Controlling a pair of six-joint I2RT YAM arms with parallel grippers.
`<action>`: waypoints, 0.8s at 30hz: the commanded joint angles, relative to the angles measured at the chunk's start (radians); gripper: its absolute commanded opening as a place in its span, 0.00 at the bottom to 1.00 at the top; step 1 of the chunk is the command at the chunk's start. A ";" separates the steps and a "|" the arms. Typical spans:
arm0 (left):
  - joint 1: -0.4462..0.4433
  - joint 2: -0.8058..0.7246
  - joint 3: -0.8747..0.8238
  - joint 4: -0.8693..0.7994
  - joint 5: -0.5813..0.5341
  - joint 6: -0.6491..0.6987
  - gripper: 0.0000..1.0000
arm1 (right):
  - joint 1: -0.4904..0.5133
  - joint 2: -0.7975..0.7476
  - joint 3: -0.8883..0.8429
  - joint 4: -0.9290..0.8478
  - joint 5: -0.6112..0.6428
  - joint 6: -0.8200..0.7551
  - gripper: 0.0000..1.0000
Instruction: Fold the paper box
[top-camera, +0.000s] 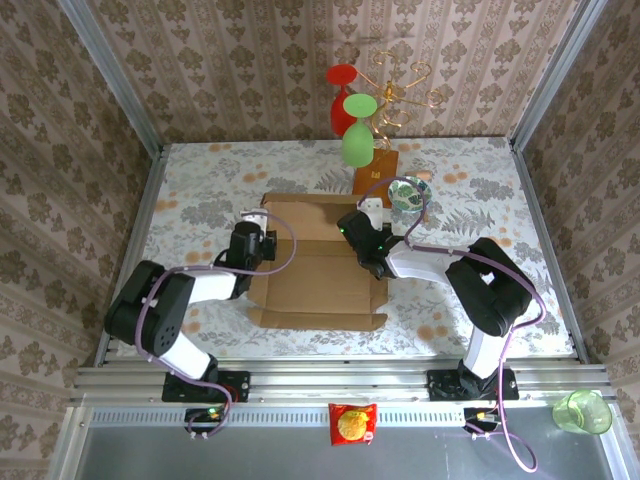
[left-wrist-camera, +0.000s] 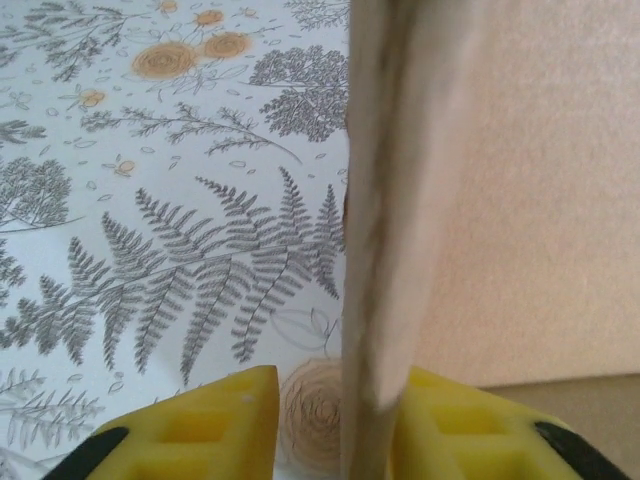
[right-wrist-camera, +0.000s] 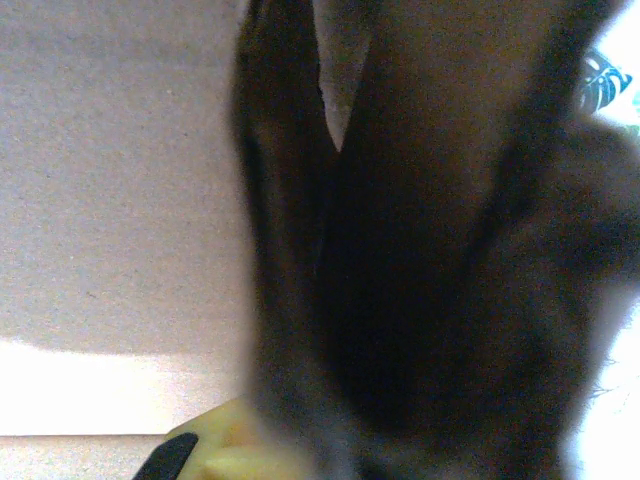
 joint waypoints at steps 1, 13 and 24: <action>0.008 -0.129 -0.017 -0.028 0.061 -0.027 0.41 | -0.008 -0.006 0.011 -0.075 0.029 0.015 0.00; 0.091 -0.188 0.064 -0.183 0.187 -0.003 0.51 | -0.009 -0.003 0.013 -0.064 0.011 0.027 0.00; 0.073 -0.014 0.175 -0.158 0.077 0.006 0.21 | -0.008 -0.002 0.002 -0.047 0.007 0.019 0.00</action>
